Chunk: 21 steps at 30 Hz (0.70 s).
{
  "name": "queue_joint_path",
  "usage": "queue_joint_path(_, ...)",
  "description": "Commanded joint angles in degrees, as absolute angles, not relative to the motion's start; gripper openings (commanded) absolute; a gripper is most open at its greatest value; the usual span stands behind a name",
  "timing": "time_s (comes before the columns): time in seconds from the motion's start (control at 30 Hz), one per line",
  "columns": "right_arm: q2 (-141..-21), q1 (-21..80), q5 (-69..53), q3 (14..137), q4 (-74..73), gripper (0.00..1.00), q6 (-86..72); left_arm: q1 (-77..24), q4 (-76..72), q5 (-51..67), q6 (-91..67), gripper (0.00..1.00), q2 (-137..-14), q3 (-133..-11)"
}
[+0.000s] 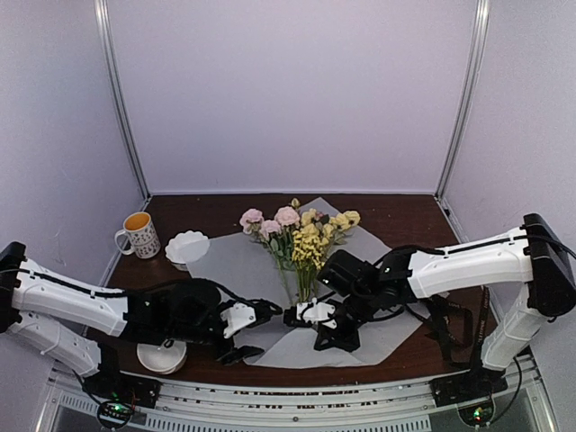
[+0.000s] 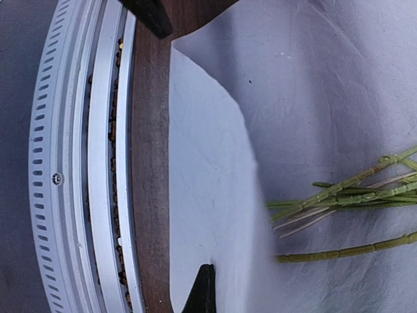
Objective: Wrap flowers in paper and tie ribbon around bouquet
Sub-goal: Fold the bottom corner of the flattened wrapping paper at the center of the board.
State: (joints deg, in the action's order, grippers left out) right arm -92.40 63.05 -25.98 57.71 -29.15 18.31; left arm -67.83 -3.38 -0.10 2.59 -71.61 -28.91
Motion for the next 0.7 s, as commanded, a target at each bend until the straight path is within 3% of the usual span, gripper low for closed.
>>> queue_joint_path(0.0,-94.7,60.7,-27.6,60.4,-31.5,0.00,20.1,-67.9,-6.6,7.8,6.4,0.76,-77.0,-33.0)
queue_joint_path(0.23,-98.6,56.6,-26.4,63.4,-29.1,0.00,18.6,-67.7,-8.5,8.1,6.2,0.74,-78.8,-33.1)
queue_joint_path(0.47,-103.1,55.2,-26.3,64.7,-26.4,0.01,17.1,-67.7,5.9,0.0,2.8,0.50,-95.1,-44.1)
queue_joint_path(0.67,-102.5,53.4,-24.2,61.6,-21.4,0.07,10.8,-67.7,4.4,-2.4,-1.2,0.48,-95.8,-42.5)
